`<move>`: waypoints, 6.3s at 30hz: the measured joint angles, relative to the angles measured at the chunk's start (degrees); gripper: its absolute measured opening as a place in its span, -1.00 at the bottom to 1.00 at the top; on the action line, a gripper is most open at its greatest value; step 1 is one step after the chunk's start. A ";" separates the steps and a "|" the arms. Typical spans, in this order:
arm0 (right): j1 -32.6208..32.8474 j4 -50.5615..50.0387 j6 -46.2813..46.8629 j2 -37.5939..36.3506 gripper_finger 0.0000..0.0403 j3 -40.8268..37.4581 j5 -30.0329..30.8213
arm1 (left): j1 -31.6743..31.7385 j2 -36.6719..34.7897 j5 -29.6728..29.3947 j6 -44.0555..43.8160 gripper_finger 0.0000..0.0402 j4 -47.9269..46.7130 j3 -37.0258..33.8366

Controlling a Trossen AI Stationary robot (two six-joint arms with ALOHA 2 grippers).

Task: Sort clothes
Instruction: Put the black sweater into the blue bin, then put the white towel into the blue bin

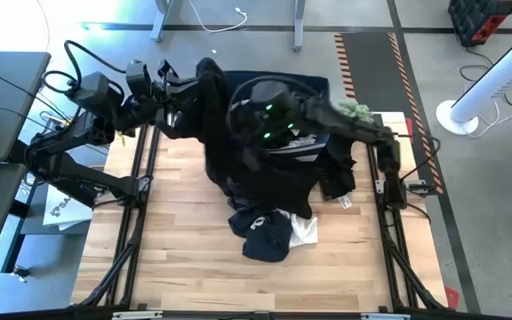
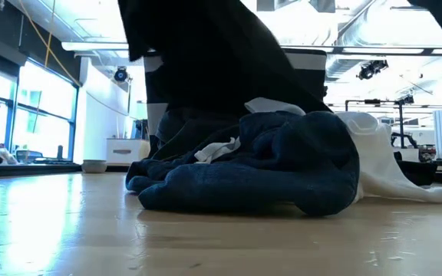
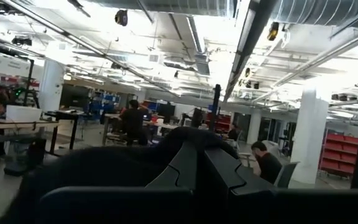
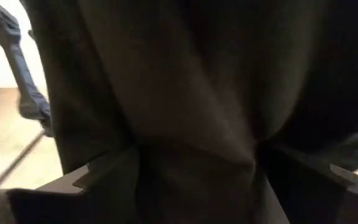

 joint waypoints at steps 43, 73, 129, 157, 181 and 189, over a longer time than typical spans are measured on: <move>-25.67 20.17 14.99 -13.70 -0.91 1.64 10.57 | 1.19 -8.83 -17.57 -14.99 -0.37 -43.18 0.13; -26.51 -17.89 17.13 -13.61 -0.31 -29.62 11.56 | 1.17 -4.29 -12.49 -16.62 -0.37 -47.75 0.09; -14.60 -9.10 14.96 -29.26 -0.29 -34.23 20.84 | 1.17 -4.28 -13.00 -23.37 -0.37 -52.80 0.04; 30.54 2.37 53.87 -28.49 0.19 -68.96 18.24 | 0.26 -3.99 9.45 -15.51 -0.37 -67.76 0.04; 25.92 -3.83 9.87 -8.56 -0.77 -68.73 23.91 | -4.47 -3.95 -3.36 -38.58 -0.37 -70.01 0.04; 21.19 -13.45 3.63 -28.52 -0.84 -68.91 22.11 | -4.47 -3.93 -6.28 -41.63 -0.37 -60.71 0.04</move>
